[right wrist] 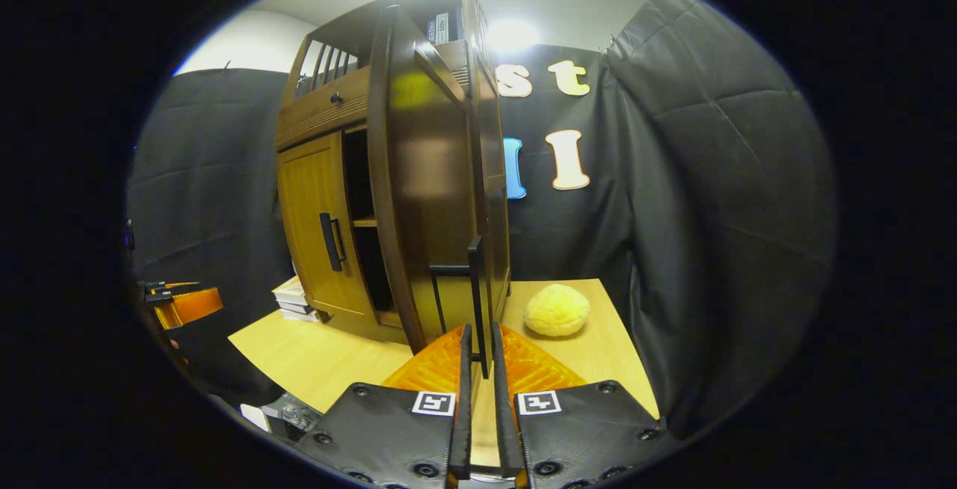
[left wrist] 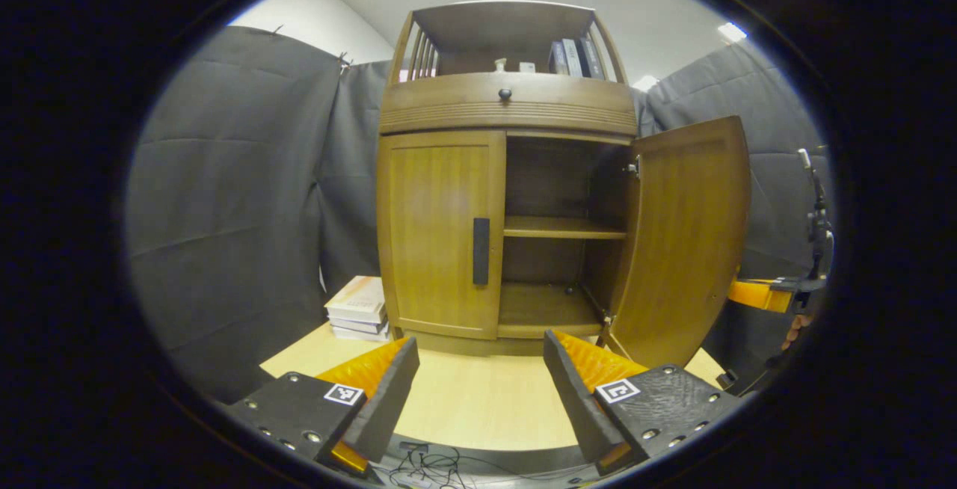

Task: Open the right door of the double-door shoe cabinet with the right hand, and open the left door with the left hand.

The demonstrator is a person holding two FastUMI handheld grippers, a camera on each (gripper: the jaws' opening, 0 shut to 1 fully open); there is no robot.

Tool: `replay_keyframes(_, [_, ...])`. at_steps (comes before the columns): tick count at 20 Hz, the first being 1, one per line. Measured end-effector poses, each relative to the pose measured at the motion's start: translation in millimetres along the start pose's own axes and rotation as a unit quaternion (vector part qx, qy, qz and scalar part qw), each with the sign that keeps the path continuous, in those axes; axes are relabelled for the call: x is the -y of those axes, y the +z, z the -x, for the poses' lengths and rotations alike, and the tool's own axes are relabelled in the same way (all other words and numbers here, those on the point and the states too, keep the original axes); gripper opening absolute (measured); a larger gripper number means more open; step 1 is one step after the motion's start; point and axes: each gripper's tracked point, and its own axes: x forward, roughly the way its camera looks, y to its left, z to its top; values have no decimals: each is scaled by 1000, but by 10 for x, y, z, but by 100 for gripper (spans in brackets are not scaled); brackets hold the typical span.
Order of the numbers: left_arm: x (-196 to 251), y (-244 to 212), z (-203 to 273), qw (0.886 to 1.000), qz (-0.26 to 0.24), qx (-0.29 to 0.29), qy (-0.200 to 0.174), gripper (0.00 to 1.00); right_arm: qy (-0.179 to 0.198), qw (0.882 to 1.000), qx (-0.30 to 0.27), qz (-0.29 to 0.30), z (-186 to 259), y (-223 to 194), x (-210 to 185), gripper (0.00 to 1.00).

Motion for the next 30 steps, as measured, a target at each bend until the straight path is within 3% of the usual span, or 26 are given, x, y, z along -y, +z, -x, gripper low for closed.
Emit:
replay_keyframes(4, [-40,66,-278,1000,14,-1,-24,98,-43,999,-25,22,188,-205,-39,17])
replay_keyframes(9, [-191,356,-729,999,29,13,-43,96,-44,998,-34,-3,372,-194,-596,16])
replay_keyframes(13, [-441,535,-1111,997,36,32,-56,98,-41,999,-25,1,170,14,-1062,16])
replay_keyframes(14, [-511,533,-1183,997,36,34,-60,96,-44,999,-20,4,91,81,-1158,9])
replay_keyframes(15, [-590,530,-1248,997,35,35,-65,95,-42,999,-14,7,2,140,-1259,11])
replay_keyframes(20, [-926,397,-1540,994,-19,35,-98,95,-45,999,0,-3,-366,325,-1761,97])
replay_keyframes(25, [-920,525,-1776,989,0,43,-138,99,-64,997,28,18,-525,555,-2010,94])
replay_keyframes(30, [-734,656,-2096,987,-2,41,-156,98,-80,995,46,48,-616,615,-2005,98])
